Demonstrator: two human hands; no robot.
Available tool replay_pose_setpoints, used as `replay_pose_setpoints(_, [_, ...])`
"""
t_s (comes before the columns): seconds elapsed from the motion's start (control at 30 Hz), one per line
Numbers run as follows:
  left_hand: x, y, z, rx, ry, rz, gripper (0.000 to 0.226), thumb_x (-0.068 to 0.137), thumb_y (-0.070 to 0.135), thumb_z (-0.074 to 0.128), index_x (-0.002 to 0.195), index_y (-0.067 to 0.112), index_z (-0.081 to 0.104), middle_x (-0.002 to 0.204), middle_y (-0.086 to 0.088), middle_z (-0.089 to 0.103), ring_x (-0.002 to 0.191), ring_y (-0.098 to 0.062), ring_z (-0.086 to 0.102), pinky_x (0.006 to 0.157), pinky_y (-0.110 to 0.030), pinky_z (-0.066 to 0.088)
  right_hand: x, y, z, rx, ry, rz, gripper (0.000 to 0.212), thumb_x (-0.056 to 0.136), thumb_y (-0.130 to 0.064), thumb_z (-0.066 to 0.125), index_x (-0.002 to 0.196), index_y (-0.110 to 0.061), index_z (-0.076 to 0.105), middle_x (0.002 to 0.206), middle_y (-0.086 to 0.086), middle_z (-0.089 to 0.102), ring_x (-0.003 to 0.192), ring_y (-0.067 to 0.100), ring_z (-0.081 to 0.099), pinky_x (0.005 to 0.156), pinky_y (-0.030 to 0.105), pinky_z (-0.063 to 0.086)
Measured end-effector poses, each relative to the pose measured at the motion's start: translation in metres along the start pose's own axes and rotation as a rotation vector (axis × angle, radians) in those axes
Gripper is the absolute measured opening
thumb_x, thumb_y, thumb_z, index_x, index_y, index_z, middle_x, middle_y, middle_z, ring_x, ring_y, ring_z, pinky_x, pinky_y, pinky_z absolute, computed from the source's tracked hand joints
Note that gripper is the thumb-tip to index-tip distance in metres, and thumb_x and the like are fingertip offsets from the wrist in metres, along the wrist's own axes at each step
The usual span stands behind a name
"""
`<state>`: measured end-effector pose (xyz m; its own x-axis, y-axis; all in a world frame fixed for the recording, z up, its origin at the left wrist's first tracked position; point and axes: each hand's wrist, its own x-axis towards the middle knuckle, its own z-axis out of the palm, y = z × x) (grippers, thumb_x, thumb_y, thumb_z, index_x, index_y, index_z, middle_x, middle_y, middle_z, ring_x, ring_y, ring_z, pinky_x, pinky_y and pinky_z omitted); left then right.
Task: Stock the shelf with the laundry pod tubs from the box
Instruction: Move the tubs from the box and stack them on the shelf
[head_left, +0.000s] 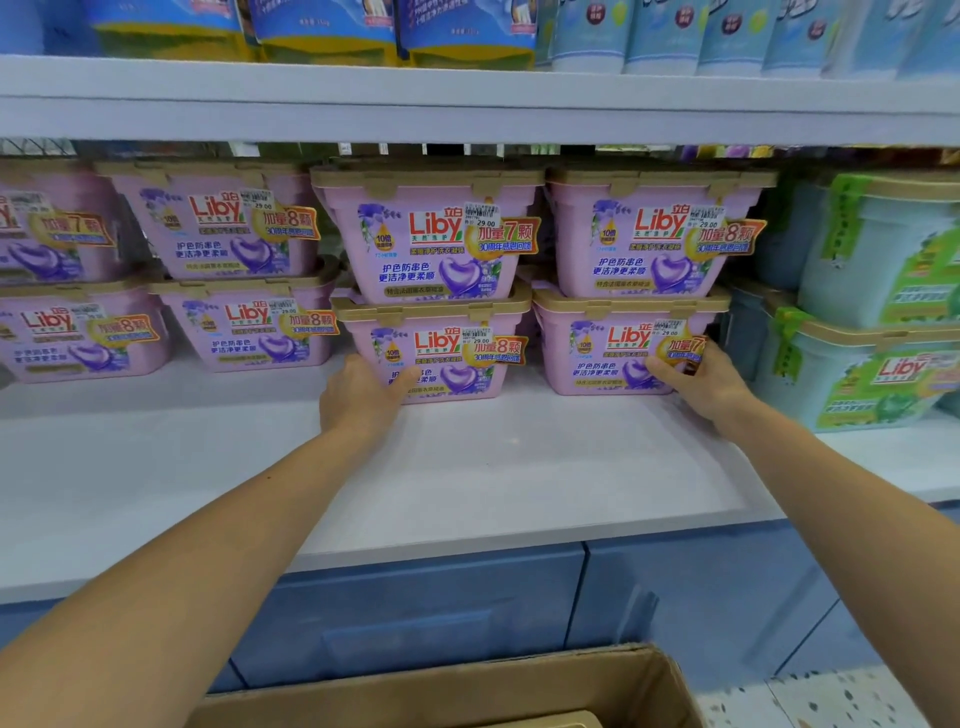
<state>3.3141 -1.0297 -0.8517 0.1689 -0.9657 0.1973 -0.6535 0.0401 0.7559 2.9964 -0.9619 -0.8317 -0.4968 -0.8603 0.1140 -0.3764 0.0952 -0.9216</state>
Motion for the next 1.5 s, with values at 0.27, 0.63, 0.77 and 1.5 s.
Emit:
replay_pose_setpoints(0.27, [-0.006, 0.000, -0.002, -0.058, -0.002, 0.009, 0.053, 0.083, 0.043, 0.063, 0.121, 0.008, 0.052, 0.122, -0.011, 0.063, 0.111, -0.034, 0.058, 0.092, -0.042, 0.049, 0.003, 0.003, 0.000, -0.029, 0.027, -0.031, 0.048, 0.082, -0.020, 0.066, 0.126, -0.007, 0.050, 0.130, 0.013, 0.057, 0.120, 0.028, 0.053, 0.090, 0.033, 0.042])
replay_pose_setpoints(0.63, [-0.027, -0.007, -0.026, -0.045, -0.040, 0.018, 0.074, 0.082, 0.043, 0.064, 0.140, 0.005, 0.036, 0.135, -0.017, 0.053, 0.122, -0.036, 0.051, 0.101, -0.046, 0.043, -0.036, 0.004, 0.002, -0.014, 0.236, -0.054, 0.063, 0.079, -0.024, 0.071, 0.130, -0.005, 0.039, 0.128, 0.009, 0.057, 0.118, 0.027, 0.054, 0.091, 0.031, 0.042])
replay_pose_setpoints(0.77, [-0.054, -0.011, -0.056, -0.030, -0.026, 0.094, 0.073, 0.083, 0.040, 0.064, 0.140, 0.004, 0.036, 0.136, -0.019, 0.051, 0.123, -0.036, 0.049, 0.102, -0.047, 0.042, -0.075, -0.007, -0.005, -0.089, 0.234, -0.219, 0.056, 0.082, -0.020, 0.068, 0.129, -0.003, 0.043, 0.118, 0.006, 0.057, 0.107, 0.022, 0.054, 0.086, 0.022, 0.038])
replay_pose_setpoints(1.5, [-0.262, -0.221, -0.114, 0.256, -0.335, -0.147, 0.035, 0.088, 0.034, 0.059, 0.104, 0.004, 0.065, 0.103, -0.012, 0.071, 0.102, -0.030, 0.064, 0.083, -0.035, 0.048, -0.279, 0.124, 0.053, -0.503, -0.290, 0.102, 0.034, 0.087, -0.024, 0.060, 0.114, -0.003, 0.061, 0.114, 0.011, 0.066, 0.101, 0.023, 0.059, 0.088, 0.032, 0.044])
